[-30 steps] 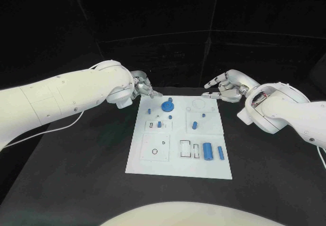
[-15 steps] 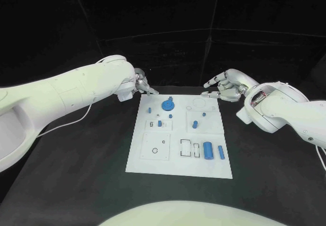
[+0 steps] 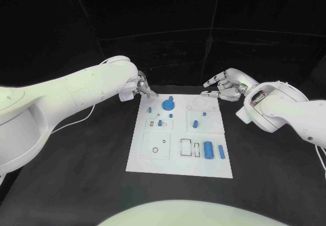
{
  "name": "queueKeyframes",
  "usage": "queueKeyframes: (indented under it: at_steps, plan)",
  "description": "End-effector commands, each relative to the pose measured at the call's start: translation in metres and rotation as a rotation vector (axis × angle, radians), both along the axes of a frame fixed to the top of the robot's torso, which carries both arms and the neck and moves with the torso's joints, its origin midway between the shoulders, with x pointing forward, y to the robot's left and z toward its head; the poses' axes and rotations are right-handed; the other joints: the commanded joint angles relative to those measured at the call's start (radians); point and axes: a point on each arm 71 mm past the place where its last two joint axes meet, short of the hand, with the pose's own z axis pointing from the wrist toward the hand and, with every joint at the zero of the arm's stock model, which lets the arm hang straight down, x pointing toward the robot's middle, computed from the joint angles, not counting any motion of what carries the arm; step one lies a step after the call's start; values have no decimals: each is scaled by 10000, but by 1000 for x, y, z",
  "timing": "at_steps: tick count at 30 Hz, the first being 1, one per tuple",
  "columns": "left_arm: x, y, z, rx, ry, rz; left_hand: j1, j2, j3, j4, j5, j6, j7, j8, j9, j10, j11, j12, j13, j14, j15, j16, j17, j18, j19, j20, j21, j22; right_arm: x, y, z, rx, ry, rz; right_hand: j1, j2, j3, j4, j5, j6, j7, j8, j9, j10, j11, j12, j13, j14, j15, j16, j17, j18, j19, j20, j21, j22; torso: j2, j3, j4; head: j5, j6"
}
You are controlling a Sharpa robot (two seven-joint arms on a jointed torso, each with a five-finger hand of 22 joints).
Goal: Assemble the parts on the task board
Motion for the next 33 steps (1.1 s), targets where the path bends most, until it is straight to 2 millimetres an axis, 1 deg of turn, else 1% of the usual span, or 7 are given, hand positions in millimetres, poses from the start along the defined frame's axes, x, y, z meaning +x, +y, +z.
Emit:
queueKeyframes:
  at_steps: [1, 10, 13, 21, 33]
  plan:
    - [-1, -2, -3, 227, 287, -355, -3, 108, -84, 1, -22, 80, 22, -44, -21, -50, 17, 25, -2, 1057, 86, 31, 2634, 29, 13, 66, -38, 114, 0, 1, 1, -9, -39, 92, 30, 65, -47, -2, 36, 27, 11, 46, 6, -81, -12, -46, 52, 160, 28, 37, -8, 82, -50, 10, -50, -10, -1, 0, 13, 30, -14]
    - [-2, -1, -10, 449, 650, -375, -32, 130, -152, 4, -22, 107, 17, -42, -40, -50, 13, 31, -1, 1057, 85, 31, 2634, 30, 11, 66, -43, 113, 0, 2, 1, -12, -31, 111, 36, 73, -57, 4, 54, 27, 11, 48, 6, -82, -11, -45, 52, 159, 28, 36, -11, 83, -51, 11, -54, -17, -1, 1, 2, 36, -26]
    - [-3, 0, -11, 527, 776, -376, -35, 136, -161, 4, -22, 113, 16, -40, -42, -51, 13, 31, -2, 1057, 85, 31, 2634, 25, 20, 66, -27, 132, 0, 2, 1, -14, -30, 106, 36, 73, -57, 4, 54, 27, 11, 48, 6, -82, -11, -45, 52, 159, 28, 36, -11, 83, -51, 11, -54, -17, 1, 2, 10, 34, -33]
    - [-4, 1, -16, 647, 1052, -415, 30, 209, -205, -25, -10, 155, 4, -31, -64, -51, 5, 39, -2, 1057, 79, 31, 2634, 22, 27, 64, -16, 151, 0, 2, 1, -15, -27, 106, 35, 80, -72, 15, 71, 27, 12, 50, 6, -90, -11, -49, 44, 159, 28, 34, -14, 85, -54, 10, -60, -27, 9, 0, 7, 48, -52]
    - [-8, -1, -25, 800, 1530, -623, 169, 291, -258, -54, -2, 202, -7, -26, -98, -38, -6, 64, 14, 1057, 72, 31, 2634, 20, 31, 59, -10, 165, 1, 3, 1, -18, -21, 114, 39, 86, -80, 20, 82, 28, 11, 52, 7, -83, -11, -44, 52, 159, 28, 36, -12, 85, -55, 10, -62, -30, -5, 1, 12, 32, -90]
